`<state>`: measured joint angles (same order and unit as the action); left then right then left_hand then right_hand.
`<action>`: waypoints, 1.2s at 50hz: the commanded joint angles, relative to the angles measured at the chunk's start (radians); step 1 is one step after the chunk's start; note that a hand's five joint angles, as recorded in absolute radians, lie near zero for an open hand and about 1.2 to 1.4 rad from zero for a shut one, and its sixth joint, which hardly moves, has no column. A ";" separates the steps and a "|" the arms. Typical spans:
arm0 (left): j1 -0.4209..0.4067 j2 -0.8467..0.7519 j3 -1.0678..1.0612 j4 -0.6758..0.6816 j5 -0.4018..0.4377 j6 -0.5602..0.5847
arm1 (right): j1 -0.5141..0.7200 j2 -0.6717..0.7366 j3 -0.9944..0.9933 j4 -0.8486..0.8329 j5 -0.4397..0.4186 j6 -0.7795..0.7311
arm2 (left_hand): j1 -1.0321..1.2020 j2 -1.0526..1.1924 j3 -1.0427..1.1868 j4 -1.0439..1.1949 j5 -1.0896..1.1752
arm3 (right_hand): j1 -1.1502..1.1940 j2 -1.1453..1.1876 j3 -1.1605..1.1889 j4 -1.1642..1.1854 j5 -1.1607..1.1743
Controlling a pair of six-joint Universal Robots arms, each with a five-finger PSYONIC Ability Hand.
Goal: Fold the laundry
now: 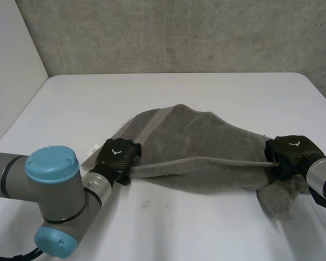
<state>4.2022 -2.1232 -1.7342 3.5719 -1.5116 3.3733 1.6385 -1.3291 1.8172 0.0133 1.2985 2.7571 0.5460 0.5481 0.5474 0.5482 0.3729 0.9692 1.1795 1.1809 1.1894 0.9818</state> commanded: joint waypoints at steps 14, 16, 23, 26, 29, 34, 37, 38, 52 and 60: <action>0.054 0.093 0.021 -0.019 -0.033 0.093 | 0.004 -0.058 -0.051 0.212 0.008 -0.264 | 0.850 0.848 0.849 0.848 0.849 | 0.427 0.217 0.215 0.207 0.240; 0.068 0.134 0.021 -0.028 -0.042 0.123 | 0.011 -0.067 -0.077 0.267 0.011 -0.298 | 0.850 0.848 0.849 0.848 0.849 | 0.427 0.217 0.215 0.207 0.240; 0.102 0.394 0.041 -0.129 -0.050 0.193 | 0.011 -0.157 -0.266 0.481 0.010 -0.379 | 0.850 0.848 0.849 0.848 0.849 | 0.427 0.217 0.215 0.207 0.240; 0.102 0.498 0.068 -0.188 -0.047 0.195 | 0.012 -0.174 -0.369 0.565 0.008 -0.386 | 0.850 0.848 0.849 0.848 0.849 | 0.427 0.217 0.215 0.207 0.240; 0.104 0.539 0.077 -0.232 -0.041 0.195 | 0.014 -0.176 -0.432 0.636 -0.001 -0.392 | 0.850 0.848 0.849 0.848 0.849 | 0.427 0.217 0.215 0.207 0.240; 0.101 0.482 0.077 -0.350 -0.024 0.199 | 0.012 -0.080 -0.441 0.695 -0.021 -0.457 | 0.850 0.848 0.849 0.848 0.849 | 0.427 0.217 0.215 0.207 0.240; 0.102 0.422 0.084 -0.370 -0.025 0.204 | 0.033 0.045 -0.450 0.706 -0.001 -0.503 | 0.850 0.848 0.849 0.848 0.849 | 0.427 0.217 0.215 0.207 0.240; 0.102 0.348 0.096 -0.392 -0.025 0.218 | 0.034 0.045 -0.450 0.706 -0.001 -0.504 | 0.850 0.848 0.849 0.848 0.849 | 0.427 0.217 0.215 0.207 0.240; 0.108 -0.023 0.658 -0.310 -0.099 0.331 | 0.175 0.271 -0.892 0.374 0.157 -0.539 | 0.850 0.848 0.849 0.848 0.849 | 0.427 0.217 0.215 0.207 0.240; 0.098 0.064 0.812 0.192 -0.234 0.324 | 0.204 0.081 -0.781 -0.380 0.237 -0.524 | 0.850 0.848 0.849 0.848 0.849 | 0.427 0.217 0.215 0.207 0.240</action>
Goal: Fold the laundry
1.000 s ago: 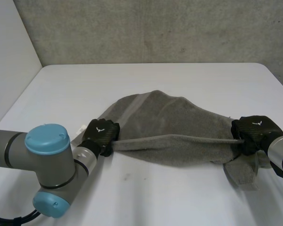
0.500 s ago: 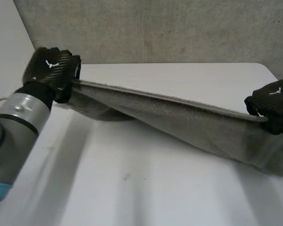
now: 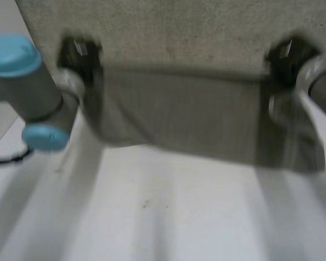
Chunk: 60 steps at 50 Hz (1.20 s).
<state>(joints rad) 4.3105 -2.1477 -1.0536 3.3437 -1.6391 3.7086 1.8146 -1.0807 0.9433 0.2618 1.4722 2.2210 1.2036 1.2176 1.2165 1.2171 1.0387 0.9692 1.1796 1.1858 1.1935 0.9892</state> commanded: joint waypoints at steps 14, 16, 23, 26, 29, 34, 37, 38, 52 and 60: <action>-0.017 0.123 -0.357 0.405 -0.099 -0.015 | 0.043 -0.190 0.442 -0.622 0.019 0.051 | 0.193 0.179 0.180 0.179 0.183 | 0.427 0.217 0.210 0.203 0.233; -0.012 0.108 -0.403 0.407 -0.099 -0.015 | 0.043 -0.165 0.469 -0.619 -0.018 0.063 | 0.193 0.179 0.180 0.179 0.183 | 0.427 0.217 0.210 0.203 0.233; -0.009 0.040 -0.549 0.407 -0.096 -0.012 | 0.031 -0.028 0.578 -0.579 -0.170 0.123 | 0.193 0.179 0.180 0.179 0.183 | 0.427 0.217 0.210 0.203 0.233; -0.011 0.026 -0.606 0.407 -0.087 -0.010 | 0.031 0.057 0.601 -0.546 -0.182 0.140 | 0.193 0.179 0.180 0.179 0.183 | 0.427 0.217 0.210 0.203 0.233; -0.009 0.028 -0.649 0.407 -0.070 -0.007 | 0.028 0.099 0.609 -0.455 -0.181 0.169 | 0.193 0.179 0.180 0.179 0.183 | 0.427 0.217 0.210 0.203 0.233; -0.003 0.049 -0.678 0.407 -0.065 -0.007 | 0.012 0.082 0.603 -0.369 -0.178 0.296 | 0.193 0.179 0.180 0.179 0.183 | -0.175 -0.385 -0.391 -0.399 -0.369; 0.008 0.081 -0.700 0.407 -0.065 -0.010 | -0.017 0.036 0.601 -0.337 -0.165 0.420 | 0.193 0.179 0.180 0.179 0.183 | -0.320 -0.530 -0.537 -0.544 -0.515; 0.008 0.081 -0.700 0.407 -0.065 -0.010 | -0.040 0.010 0.608 -0.329 -0.159 0.487 | 0.193 0.179 0.180 0.179 0.183 | -0.326 -0.537 -0.543 -0.551 -0.521; 0.071 0.144 -0.724 0.405 -0.064 -0.013 | -0.161 -0.018 0.677 -0.326 -0.171 0.730 | 0.193 0.179 0.180 0.179 0.183 | -0.297 -0.507 -0.514 -0.521 -0.492; 0.086 0.147 -0.724 0.404 -0.062 -0.015 | -0.173 0.011 0.674 -0.337 -0.168 0.744 | 0.193 0.179 0.180 0.179 0.183 | -0.268 -0.478 -0.484 -0.492 -0.462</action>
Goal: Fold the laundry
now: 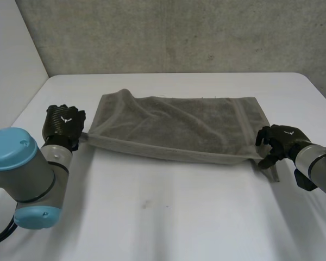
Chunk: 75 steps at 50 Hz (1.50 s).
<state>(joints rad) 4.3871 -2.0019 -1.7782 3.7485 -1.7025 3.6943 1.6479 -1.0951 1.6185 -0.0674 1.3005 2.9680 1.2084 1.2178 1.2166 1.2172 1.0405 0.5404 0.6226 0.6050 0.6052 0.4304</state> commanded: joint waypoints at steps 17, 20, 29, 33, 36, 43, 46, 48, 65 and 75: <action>0.009 0.017 -0.012 -0.051 0.000 0.015 | 0.003 0.014 -0.008 0.041 -0.081 -0.030 | 0.188 0.178 0.180 0.179 0.181 | 0.856 0.774 0.791 0.791 0.791; 0.009 0.043 -0.013 -0.140 0.001 0.033 | 0.007 0.000 -0.032 0.147 -0.083 -0.129 | 0.188 0.178 0.180 0.179 0.181 | 0.856 0.774 0.791 0.791 0.791; 0.026 0.130 -0.027 -0.549 0.004 0.177 | -0.039 -0.135 -0.043 0.556 0.075 -0.729 | 0.188 0.178 0.180 0.179 0.181 | 0.856 0.774 0.791 0.791 0.791; 0.025 0.248 -0.038 -0.842 0.009 0.210 | -0.053 -0.181 -0.014 0.642 0.175 -0.846 | 0.188 0.178 0.180 0.179 0.181 | 0.856 0.774 0.791 0.791 0.791; 0.017 0.310 -0.027 -0.903 0.017 0.210 | -0.054 -0.207 0.007 0.650 0.221 -0.901 | 0.188 0.178 0.180 0.179 0.181 | 0.856 0.774 0.791 0.791 0.791; 0.011 0.268 0.022 -0.699 0.030 0.217 | -0.016 -0.204 -0.058 0.598 0.217 -0.896 | 0.188 0.178 0.180 0.179 0.181 | 0.856 0.774 0.791 0.791 0.791; 0.003 0.167 0.068 -0.599 0.021 0.222 | 0.049 -0.160 -0.123 0.469 0.217 -0.857 | 0.188 0.178 0.180 0.179 0.181 | 0.856 0.774 0.791 0.791 0.791; -0.006 0.114 0.100 -0.559 0.021 0.217 | 0.113 -0.088 -0.188 0.337 0.221 -0.808 | 0.188 0.178 0.180 0.179 0.181 | 0.856 0.774 0.791 0.791 0.791; -0.011 -0.406 0.557 -0.110 0.014 0.200 | 0.205 0.382 -0.540 -0.143 0.286 -0.721 | 0.188 0.178 0.180 0.179 0.181 | 0.856 0.774 0.791 0.791 0.791; -0.014 -0.544 0.738 -0.105 0.015 0.200 | 0.207 0.518 -0.677 -0.193 0.327 -0.751 | 0.188 0.178 0.180 0.179 0.181 | 0.856 0.774 0.791 0.791 0.791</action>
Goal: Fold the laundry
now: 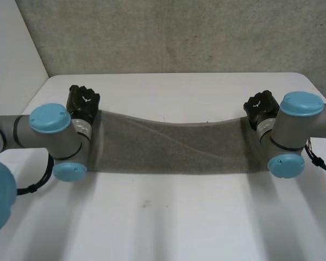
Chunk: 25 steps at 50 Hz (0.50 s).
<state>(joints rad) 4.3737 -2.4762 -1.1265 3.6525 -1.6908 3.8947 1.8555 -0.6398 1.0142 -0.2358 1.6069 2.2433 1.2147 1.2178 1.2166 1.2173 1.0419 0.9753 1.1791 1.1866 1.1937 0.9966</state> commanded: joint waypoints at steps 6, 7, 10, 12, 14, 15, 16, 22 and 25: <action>-0.003 -0.073 0.082 -0.009 0.002 -0.003 | 0.001 0.065 -0.083 -0.027 0.045 -0.031 | 0.182 0.178 0.180 0.179 0.180 | -0.031 -0.235 -0.242 -0.250 -0.227; -0.003 -0.073 0.082 -0.009 0.002 -0.003 | 0.001 0.065 -0.083 -0.026 0.045 -0.031 | 0.182 0.178 0.180 0.179 0.180 | -0.033 -0.237 -0.244 -0.251 -0.229; -0.006 -0.063 0.067 -0.011 0.000 0.000 | 0.002 0.028 -0.075 -0.026 0.091 -0.021 | -0.045 -0.048 -0.047 -0.047 -0.047 | -0.344 -0.548 -0.556 -0.563 -0.540; -0.010 -0.055 0.053 -0.014 -0.001 0.003 | 0.002 0.002 -0.071 -0.025 0.114 -0.016 | -0.511 -0.514 -0.513 -0.513 -0.513 | -0.801 -1.005 -1.012 -1.019 -0.997; -0.013 -0.011 0.018 -0.014 0.000 0.003 | 0.002 -0.067 -0.049 -0.022 0.145 0.016 | -1.040 -1.043 -1.042 -1.043 -1.042 | -0.801 -1.005 -1.012 -1.019 -0.997; -0.013 -0.010 0.017 -0.014 0.000 0.003 | 0.002 -0.067 -0.049 -0.022 0.145 0.016 | -1.040 -1.043 -1.042 -1.043 -1.042 | -0.801 -1.005 -1.012 -1.019 -0.997; -0.014 0.022 -0.007 -0.012 0.002 -0.001 | -0.001 -0.121 -0.025 -0.019 0.146 0.048 | -1.040 -1.043 -1.042 -1.043 -1.042 | -0.801 -1.005 -1.012 -1.019 -0.997; -0.014 0.202 -0.149 -0.017 0.000 -0.011 | -0.013 -0.377 0.119 0.012 0.089 0.226 | -1.040 -1.043 -1.042 -1.043 -1.042 | -0.801 -1.005 -1.012 -1.019 -0.997; -0.013 0.308 -0.263 -0.015 0.006 -0.029 | -0.015 -0.476 0.185 0.076 0.001 0.269 | -1.040 -1.043 -1.042 -1.043 -1.042 | -0.801 -1.005 -1.012 -1.019 -0.997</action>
<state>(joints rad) 4.3597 -2.3571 -1.2120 3.6367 -1.6905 3.8871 1.8479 -0.8977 1.0645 -0.2389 1.7297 2.3862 0.1955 0.1826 0.1822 0.1832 0.0386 0.2136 0.2292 0.2131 0.2344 0.0618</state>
